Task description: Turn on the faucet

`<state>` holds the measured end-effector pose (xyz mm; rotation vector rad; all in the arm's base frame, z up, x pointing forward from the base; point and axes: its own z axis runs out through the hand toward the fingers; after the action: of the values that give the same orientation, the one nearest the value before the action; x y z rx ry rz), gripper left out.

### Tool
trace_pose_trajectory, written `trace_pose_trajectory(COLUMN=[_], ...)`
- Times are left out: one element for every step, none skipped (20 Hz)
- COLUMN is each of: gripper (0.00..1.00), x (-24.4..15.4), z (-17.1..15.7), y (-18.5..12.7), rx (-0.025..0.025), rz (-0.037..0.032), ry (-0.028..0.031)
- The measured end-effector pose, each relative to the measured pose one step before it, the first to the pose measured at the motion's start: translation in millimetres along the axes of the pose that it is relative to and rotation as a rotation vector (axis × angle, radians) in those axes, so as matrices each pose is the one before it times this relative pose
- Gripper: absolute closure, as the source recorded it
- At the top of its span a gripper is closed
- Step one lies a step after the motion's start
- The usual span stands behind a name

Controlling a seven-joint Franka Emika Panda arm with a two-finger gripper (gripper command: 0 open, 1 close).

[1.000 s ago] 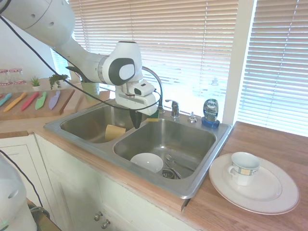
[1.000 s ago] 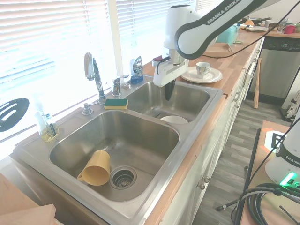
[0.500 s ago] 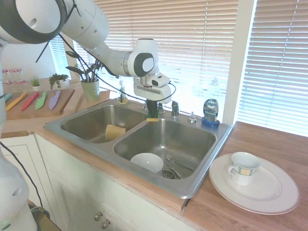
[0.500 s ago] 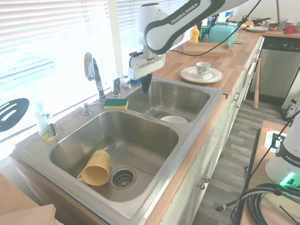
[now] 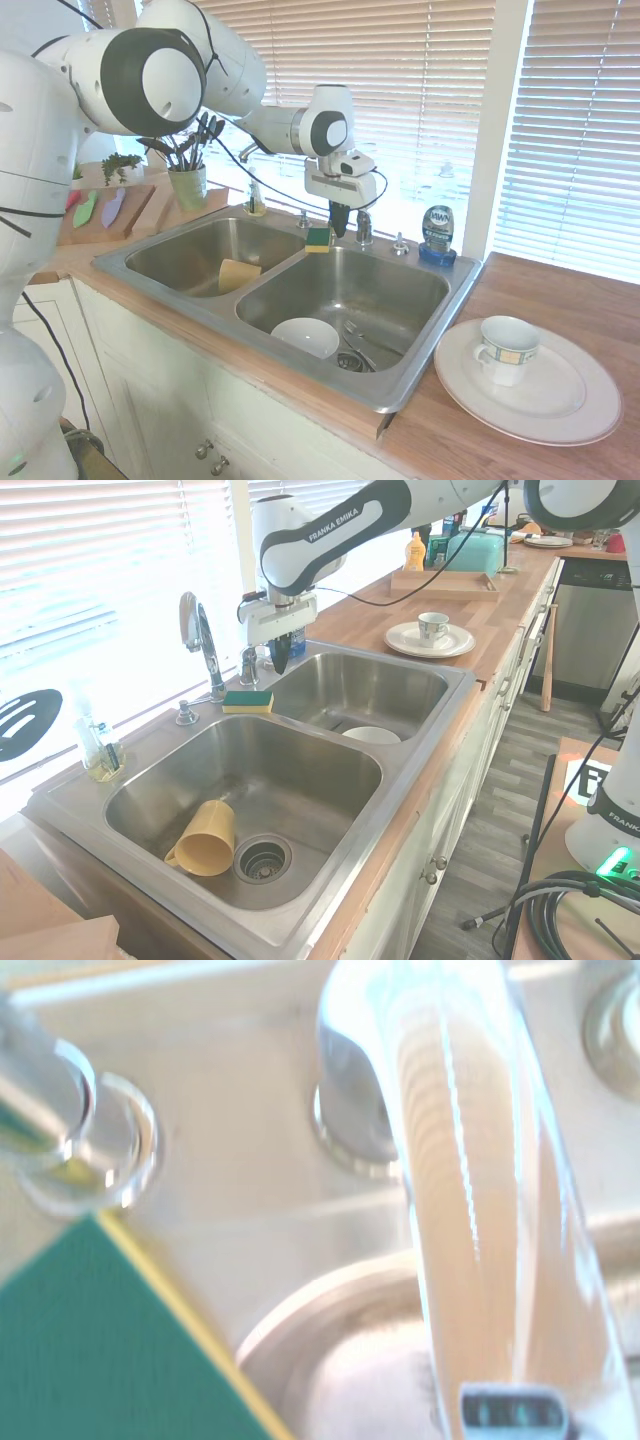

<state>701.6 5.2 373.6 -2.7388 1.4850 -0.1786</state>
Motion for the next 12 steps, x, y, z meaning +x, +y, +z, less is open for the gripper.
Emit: trace_pose_trajectory(gripper=[1.0, 1.0, 1.0, 1.0, 1.0, 1.0, 1.0, 1.0, 1.0, 1.0, 1.0, 1.0], x=[1.15, 0.86, 0.72, 0.74, 0.62, 0.2, 0.18, -0.04, -0.27, -0.57, -0.49, -0.21], z=[-1.71, -2.66, -2.41, -2.69, -2.74, -2.18, -1.2, -1.05, -1.66, -2.05, -1.95, -2.54], y=[-2.75, -2.16, -2.28, -2.94, -2.96, -2.79, -2.38, -2.09, -1.64, -0.8, -0.16, 0.23], rx=[0.00874, 0.01044, 0.01783, 0.0222, 0.02162, 0.01846, 0.01874, 0.01674, 0.01372, 0.01307, 0.01403, 0.0145], rz=[0.00089, 0.00011, -0.00046, 0.00086, 0.00476, 0.00541, 0.00556, 0.00621, 0.00393, 0.00311, 0.00366, 0.00371], ry=[0.00372, 0.00719, 0.01222, 0.01587, 0.01719, 0.01757, 0.0207, 0.01714, 0.01474, 0.01481, 0.01341, 0.01126])
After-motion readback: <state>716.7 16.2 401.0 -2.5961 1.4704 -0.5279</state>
